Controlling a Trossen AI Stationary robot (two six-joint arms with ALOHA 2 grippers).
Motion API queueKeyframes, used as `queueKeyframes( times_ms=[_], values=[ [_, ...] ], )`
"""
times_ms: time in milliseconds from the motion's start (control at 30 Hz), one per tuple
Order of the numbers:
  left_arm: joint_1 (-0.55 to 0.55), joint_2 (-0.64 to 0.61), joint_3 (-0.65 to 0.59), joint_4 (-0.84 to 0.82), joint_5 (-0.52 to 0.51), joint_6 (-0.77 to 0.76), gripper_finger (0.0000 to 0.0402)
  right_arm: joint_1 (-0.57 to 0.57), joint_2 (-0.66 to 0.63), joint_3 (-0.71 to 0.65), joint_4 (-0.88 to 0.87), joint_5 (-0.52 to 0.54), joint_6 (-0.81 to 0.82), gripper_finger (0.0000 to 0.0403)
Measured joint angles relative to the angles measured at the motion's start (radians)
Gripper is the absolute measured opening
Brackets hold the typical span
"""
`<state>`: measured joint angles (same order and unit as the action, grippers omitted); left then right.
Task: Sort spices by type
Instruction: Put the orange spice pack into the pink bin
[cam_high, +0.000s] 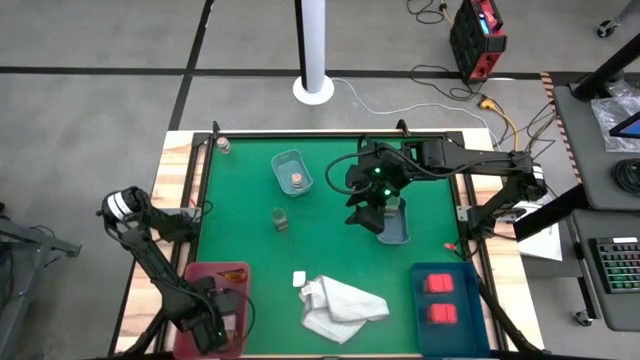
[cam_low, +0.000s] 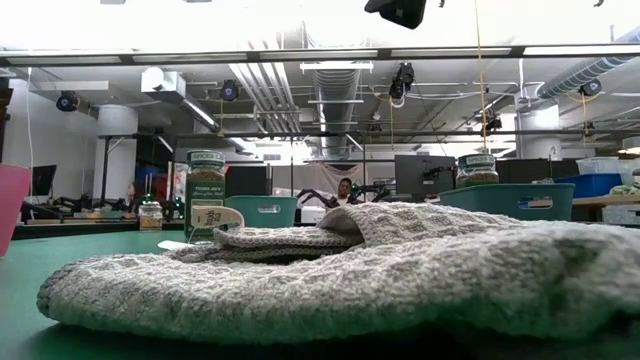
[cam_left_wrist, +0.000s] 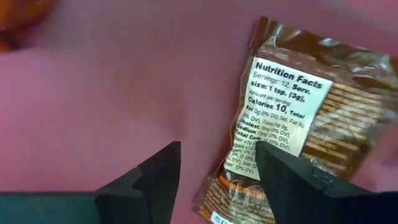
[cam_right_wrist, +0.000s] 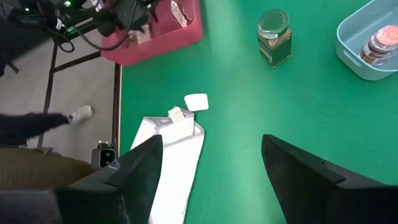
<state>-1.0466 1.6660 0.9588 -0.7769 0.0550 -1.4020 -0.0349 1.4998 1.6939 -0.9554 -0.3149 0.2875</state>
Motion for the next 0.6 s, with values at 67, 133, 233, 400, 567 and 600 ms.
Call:
queueKeyframes(
  times_ms=[67,133,233,400,567,600],
  values=[
    [0.0,-0.001,0.0,-0.048,0.0,-0.034,0.0192,0.0,0.0,0.0,0.0,0.0,0.001,0.0257],
    [0.0,-0.001,0.012,-0.077,0.0,-0.036,0.0192,0.0,0.0,0.0,0.0,0.0,0.001,0.0253],
    [0.0,0.0,0.045,-0.082,-0.001,-0.024,0.0192,0.0,0.0,0.0,0.0,0.0,0.0,0.0249],
    [-0.011,-0.006,0.118,-0.088,0.005,-0.018,0.0192,0.0,0.0,0.0,0.0,0.0,0.0,0.0255],
    [-0.057,-0.006,0.146,-0.091,-0.014,0.024,0.0192,0.0,0.0,-0.001,0.001,0.0,-0.012,0.0267],
    [-0.064,-0.006,0.144,-0.091,-0.015,0.017,0.0192,0.001,0.0,-0.002,0.001,0.0,-0.012,0.0269]
  ],
)
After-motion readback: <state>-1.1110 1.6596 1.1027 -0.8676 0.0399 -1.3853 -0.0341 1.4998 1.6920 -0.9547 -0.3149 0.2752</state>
